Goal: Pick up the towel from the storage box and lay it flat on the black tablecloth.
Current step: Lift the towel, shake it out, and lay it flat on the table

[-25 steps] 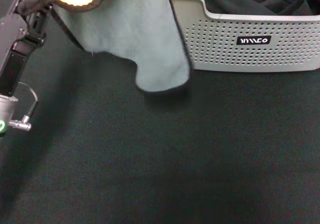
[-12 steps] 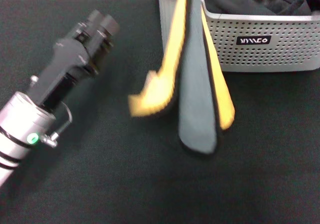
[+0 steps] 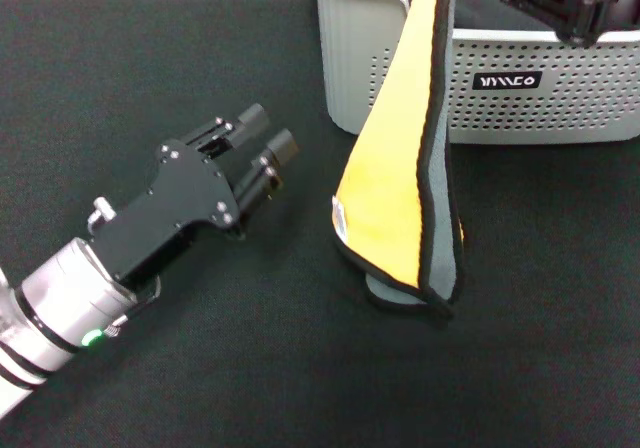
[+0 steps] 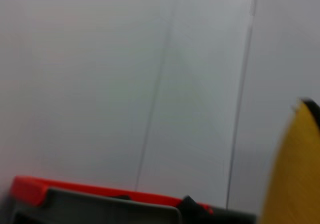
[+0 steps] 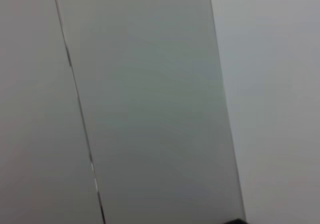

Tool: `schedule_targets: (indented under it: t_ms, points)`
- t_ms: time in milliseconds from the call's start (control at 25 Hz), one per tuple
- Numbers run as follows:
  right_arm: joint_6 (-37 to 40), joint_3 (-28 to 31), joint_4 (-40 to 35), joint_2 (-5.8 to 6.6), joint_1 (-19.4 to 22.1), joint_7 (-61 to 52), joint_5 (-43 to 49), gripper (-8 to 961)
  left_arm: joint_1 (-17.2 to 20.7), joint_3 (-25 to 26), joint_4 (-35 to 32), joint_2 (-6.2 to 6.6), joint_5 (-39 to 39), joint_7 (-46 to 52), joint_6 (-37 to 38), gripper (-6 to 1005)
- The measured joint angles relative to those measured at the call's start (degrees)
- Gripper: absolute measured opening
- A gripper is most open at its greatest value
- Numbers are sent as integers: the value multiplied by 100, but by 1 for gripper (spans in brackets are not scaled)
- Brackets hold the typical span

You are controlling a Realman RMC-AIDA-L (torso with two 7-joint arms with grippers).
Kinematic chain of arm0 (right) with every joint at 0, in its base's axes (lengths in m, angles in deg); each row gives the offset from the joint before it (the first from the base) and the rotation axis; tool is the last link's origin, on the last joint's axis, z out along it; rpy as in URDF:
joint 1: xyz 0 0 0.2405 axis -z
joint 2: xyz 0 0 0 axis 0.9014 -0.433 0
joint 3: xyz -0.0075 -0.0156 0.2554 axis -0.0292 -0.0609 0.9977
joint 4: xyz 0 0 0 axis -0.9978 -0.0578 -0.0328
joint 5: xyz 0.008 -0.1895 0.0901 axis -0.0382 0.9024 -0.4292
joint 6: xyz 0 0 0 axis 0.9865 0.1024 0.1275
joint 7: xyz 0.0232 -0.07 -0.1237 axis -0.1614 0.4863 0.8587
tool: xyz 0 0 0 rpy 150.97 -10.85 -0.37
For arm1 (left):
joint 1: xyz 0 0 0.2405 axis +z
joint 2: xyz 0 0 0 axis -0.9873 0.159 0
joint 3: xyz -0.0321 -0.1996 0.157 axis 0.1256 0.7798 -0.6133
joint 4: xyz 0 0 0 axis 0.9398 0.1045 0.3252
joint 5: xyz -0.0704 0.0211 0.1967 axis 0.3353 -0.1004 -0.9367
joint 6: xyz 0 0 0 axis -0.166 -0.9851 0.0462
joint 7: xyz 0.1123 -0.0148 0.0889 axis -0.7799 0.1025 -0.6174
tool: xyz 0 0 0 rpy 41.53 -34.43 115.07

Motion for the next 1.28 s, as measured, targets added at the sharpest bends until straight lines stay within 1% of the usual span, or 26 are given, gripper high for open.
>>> schedule_targets:
  t_ms: [120, 160, 200, 280, 360, 440, 560, 760, 800, 1000, 1080, 1280]
  points:
    - [-5, 117, -4, 11, -152, -23, 2, 8, 20, -5, 26, -22, -197, -1196, 20, 388]
    - [6, 160, 51, 16, -261, -34, 10, 8, 33, -6, 64, -28, -266, -1714, 24, 388]
    - [17, 204, 143, 19, -411, -44, 23, 8, 48, -10, 170, -34, -365, -2574, 29, 388]
    - [67, 271, 333, 21, -714, -51, 53, 8, 47, -12, 263, -34, -418, -3126, 31, 389]
    - [118, 348, 552, 23, -999, -63, 61, 8, 28, -30, 386, -38, -504, -3942, 35, 390]
    - [148, 437, 756, 27, -1227, -71, 64, 8, 23, -39, 414, -43, -541, -4425, 34, 392]
    - [182, 564, 1109, 25, -1563, -43, 86, 8, 44, -46, 418, -44, -550, -4739, 32, 394]
    - [227, 629, 1401, 5, -1836, 7, 41, 8, 115, -11, 526, -45, -513, -5338, -135, 404]
    - [227, 631, 1403, 0, -1853, 6, 38, 8, 100, 2, 573, -45, -503, -5507, -194, 406]
    - [227, 590, 1382, -16, -1895, -24, -106, 8, -59, 209, 695, -45, -488, -5955, -371, 521]
    - [225, 569, 1410, -16, -1911, -33, -177, 8, -135, 366, 756, -45, -499, -6065, -381, 519]
    - [190, 489, 1519, -24, -1903, -36, -402, 8, -273, 429, 814, -44, -507, -6137, -406, 515]
